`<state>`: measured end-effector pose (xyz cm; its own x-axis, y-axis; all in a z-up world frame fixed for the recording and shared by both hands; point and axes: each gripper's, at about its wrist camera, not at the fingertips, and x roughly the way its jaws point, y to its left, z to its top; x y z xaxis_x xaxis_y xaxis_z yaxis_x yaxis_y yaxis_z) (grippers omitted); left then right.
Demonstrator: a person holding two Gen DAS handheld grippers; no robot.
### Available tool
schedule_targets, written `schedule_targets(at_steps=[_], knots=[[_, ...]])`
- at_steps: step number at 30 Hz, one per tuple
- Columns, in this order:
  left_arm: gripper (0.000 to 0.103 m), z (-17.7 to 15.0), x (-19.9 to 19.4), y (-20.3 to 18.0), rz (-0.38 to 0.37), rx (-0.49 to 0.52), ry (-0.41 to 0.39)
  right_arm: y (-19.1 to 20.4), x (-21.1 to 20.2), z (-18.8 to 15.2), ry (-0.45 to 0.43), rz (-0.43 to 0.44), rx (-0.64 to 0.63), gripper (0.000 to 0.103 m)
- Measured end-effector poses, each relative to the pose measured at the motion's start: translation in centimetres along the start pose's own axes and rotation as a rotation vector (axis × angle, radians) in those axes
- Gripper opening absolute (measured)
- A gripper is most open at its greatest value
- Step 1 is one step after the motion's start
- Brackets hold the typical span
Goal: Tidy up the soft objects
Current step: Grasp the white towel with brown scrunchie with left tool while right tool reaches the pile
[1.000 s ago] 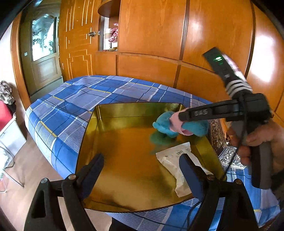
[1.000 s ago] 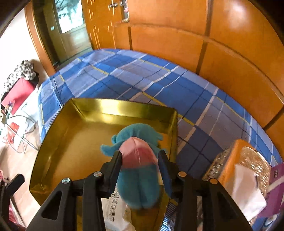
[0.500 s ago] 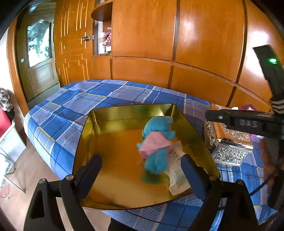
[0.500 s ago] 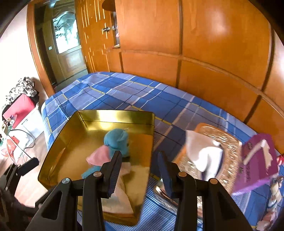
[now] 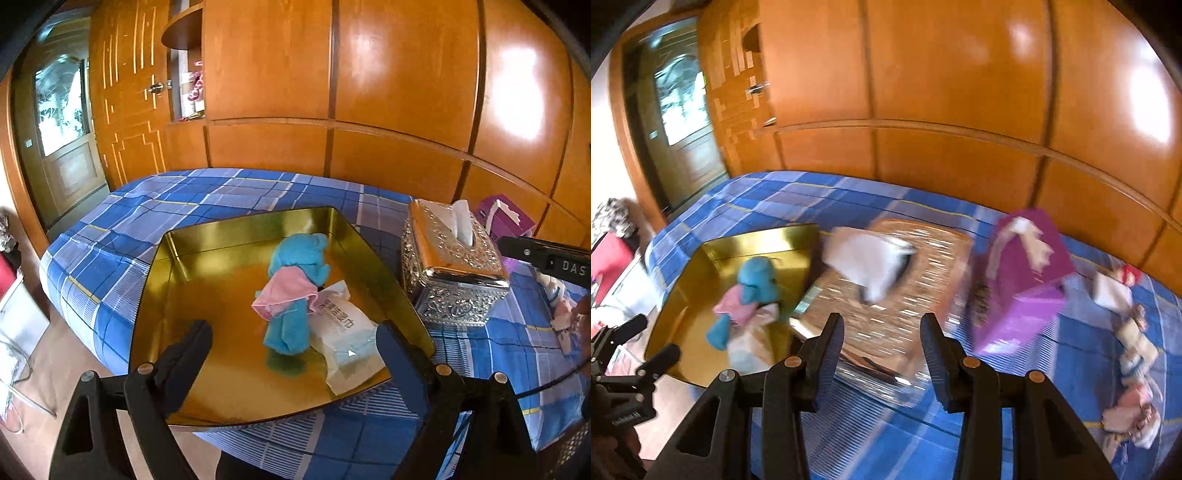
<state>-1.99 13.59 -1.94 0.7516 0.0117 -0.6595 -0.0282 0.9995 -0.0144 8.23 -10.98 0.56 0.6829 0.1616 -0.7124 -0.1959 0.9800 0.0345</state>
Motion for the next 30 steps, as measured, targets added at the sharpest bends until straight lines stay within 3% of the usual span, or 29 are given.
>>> schedule_targets(at_steps=[13,24,30], knots=[[0.091,0.3,-0.8,-4.4,-0.115,0.114,-0.01,-12.9,-5.1,-4.3,-0.015,-0.206,0.28,0.043],[0.091,1.5,-2.1,-13.7,-0.407,0.366,0.015,-25.3,-13.2,-9.4,-0.068,-0.404,0.626,0.043],[0.09,2.0,-1.6,-19.4,-0.493,0.484,0.046,-29.8,-15.6,-12.9,-0.051,-0.456,0.777,0.043]])
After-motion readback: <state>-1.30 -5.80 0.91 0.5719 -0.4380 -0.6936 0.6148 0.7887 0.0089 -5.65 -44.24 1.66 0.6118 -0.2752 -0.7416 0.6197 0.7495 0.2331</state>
